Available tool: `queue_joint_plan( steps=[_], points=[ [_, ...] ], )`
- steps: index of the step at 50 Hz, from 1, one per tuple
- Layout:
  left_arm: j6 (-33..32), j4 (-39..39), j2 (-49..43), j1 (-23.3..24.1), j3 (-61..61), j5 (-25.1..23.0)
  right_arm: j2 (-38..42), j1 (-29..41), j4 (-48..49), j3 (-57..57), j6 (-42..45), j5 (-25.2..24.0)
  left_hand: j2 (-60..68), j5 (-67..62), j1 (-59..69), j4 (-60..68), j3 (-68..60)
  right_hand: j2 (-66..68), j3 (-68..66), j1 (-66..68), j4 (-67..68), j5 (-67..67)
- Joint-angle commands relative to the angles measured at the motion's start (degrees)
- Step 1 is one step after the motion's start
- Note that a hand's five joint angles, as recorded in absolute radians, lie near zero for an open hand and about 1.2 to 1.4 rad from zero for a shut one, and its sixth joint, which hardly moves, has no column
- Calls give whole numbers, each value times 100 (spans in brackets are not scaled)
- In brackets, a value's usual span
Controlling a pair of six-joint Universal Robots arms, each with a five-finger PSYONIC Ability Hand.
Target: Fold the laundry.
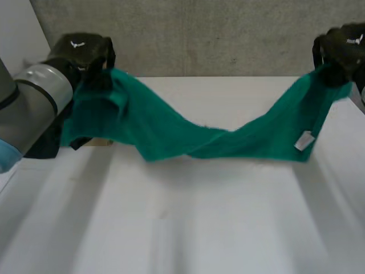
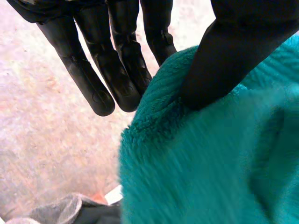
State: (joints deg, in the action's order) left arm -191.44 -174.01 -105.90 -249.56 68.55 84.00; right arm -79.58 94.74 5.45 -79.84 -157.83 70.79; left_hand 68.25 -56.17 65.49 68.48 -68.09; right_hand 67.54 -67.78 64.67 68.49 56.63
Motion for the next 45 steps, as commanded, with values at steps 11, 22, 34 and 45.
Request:
queue_joint_plan(
  steps=[11,22,34,45],
  points=[
    [98,789,-2760,-216,-1581,380,2428,712,649,1076,-37,909,1175,-1383,1451,1152,-1191,1246,-1222,1533,1151,1337],
    [265,737,-3333,-286,-2540,679,3502,958,2504,1445,-143,1718,-4567,4360,-4291,-4591,4552,-5567,5591,-5280,-5662,-5476],
    [20,315,-1716,-444,-1293,547,2211,923,1233,997,-11,1447,-5825,5617,-5549,-5848,5809,-5754,5778,-5467,-5849,-5663],
    [-1413,280,-485,-628,974,-6,1472,221,-2118,84,885,164,-5825,5617,-5549,-5848,5809,-4208,4233,-3921,-4304,-4118]
  ],
)
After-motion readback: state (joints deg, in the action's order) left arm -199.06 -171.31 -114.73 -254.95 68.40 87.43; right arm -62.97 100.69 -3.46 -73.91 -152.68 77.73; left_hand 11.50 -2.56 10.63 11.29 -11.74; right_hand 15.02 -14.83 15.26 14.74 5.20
